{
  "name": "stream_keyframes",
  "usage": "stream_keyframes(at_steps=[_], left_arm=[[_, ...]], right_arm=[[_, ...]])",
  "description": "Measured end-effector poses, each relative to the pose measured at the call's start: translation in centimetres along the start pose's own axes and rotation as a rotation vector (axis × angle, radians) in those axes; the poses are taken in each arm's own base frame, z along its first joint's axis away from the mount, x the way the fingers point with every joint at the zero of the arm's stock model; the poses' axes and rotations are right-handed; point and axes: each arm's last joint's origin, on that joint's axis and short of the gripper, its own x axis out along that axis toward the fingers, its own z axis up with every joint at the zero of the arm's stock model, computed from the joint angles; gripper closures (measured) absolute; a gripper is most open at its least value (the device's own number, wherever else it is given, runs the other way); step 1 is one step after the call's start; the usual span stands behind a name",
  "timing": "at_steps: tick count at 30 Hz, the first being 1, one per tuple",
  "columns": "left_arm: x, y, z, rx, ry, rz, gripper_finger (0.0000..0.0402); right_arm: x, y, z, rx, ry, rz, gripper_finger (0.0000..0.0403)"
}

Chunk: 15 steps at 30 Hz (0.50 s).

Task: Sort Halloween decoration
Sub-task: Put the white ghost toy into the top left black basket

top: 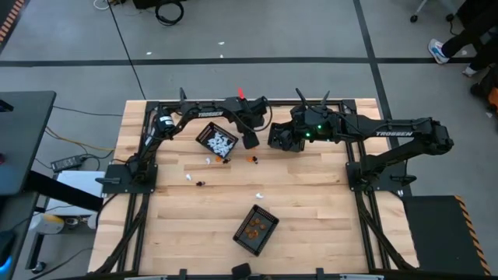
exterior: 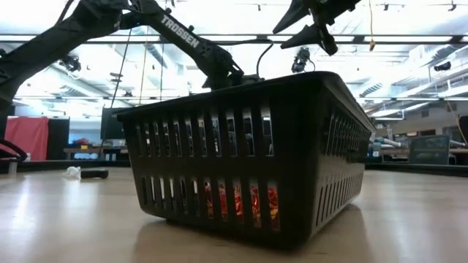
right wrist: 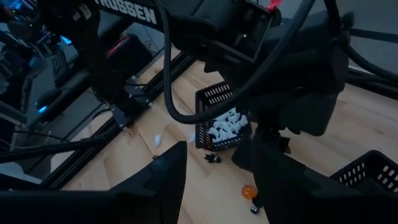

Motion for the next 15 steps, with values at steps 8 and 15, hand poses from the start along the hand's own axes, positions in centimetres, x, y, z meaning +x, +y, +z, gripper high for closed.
stream_keyframes(at_steps=[8, 15], left_arm=[[-0.4, -0.1, -1.3, 0.042, 0.143, -0.039, 0.0208], [-0.5, -0.2, -1.5, 0.093, 0.171, -0.048, 0.0208]], right_arm=[[0.0, 0.0, 0.0, -0.003, 0.0, 0.0, 0.022], [0.0, 0.0, 0.1, -0.001, -0.011, -0.001, 0.022]])
